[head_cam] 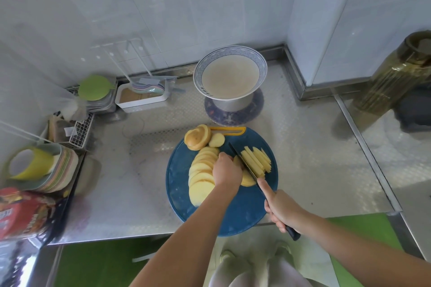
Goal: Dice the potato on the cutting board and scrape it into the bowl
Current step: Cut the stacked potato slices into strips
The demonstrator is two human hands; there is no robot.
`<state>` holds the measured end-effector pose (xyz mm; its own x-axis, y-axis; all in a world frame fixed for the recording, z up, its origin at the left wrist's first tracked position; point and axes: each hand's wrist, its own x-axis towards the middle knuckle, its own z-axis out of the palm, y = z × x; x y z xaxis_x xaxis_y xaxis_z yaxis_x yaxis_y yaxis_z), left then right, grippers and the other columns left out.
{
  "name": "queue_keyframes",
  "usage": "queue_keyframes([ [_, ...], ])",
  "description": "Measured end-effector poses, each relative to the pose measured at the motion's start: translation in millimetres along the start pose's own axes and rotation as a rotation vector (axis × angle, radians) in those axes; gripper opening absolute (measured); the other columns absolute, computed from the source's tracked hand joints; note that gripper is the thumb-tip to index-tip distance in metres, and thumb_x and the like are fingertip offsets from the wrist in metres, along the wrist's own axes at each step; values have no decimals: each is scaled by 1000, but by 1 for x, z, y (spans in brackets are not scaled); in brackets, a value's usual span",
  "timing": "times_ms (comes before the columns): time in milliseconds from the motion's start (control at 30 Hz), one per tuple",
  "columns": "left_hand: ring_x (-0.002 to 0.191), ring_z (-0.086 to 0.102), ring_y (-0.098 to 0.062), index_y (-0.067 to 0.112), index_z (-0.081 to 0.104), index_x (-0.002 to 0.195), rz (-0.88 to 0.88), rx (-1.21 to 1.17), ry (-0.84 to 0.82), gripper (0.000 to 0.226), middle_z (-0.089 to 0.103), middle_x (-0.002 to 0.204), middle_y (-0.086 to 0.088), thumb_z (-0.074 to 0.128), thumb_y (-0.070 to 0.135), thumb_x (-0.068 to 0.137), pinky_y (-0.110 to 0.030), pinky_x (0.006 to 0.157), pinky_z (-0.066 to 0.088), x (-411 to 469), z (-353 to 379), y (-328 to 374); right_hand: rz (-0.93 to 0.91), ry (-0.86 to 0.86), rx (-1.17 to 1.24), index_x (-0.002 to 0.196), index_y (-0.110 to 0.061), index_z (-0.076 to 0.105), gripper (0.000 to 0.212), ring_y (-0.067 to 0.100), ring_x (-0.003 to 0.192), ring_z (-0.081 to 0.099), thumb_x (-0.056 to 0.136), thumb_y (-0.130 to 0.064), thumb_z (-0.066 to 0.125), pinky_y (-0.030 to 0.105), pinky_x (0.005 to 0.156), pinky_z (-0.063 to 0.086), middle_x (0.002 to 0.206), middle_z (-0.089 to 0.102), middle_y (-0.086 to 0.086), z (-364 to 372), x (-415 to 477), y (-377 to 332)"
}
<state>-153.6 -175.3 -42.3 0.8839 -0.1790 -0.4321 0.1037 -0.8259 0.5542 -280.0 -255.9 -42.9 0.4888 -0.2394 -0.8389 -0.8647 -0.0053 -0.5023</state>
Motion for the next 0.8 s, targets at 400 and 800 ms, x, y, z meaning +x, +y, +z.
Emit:
queue_keyframes([
  [400, 78, 57, -23, 2, 59, 100, 5, 9, -71, 26, 60, 80, -7, 66, 24, 87, -21, 46, 28, -4, -13, 7, -53, -43, 119, 59, -13, 39, 71, 16, 33, 32, 84, -79, 33, 23, 38, 29, 43, 35, 3, -18, 7, 3],
  [800, 108, 59, -28, 1, 62, 103, 70, 292, -249, 21, 63, 116, -13, 43, 4, 95, -26, 72, 40, -31, -38, 30, -88, 101, -20, 59, -16, 26, 68, 13, 29, 24, 88, -77, 29, 24, 38, 22, 43, 25, -3, 0, 5, 0],
])
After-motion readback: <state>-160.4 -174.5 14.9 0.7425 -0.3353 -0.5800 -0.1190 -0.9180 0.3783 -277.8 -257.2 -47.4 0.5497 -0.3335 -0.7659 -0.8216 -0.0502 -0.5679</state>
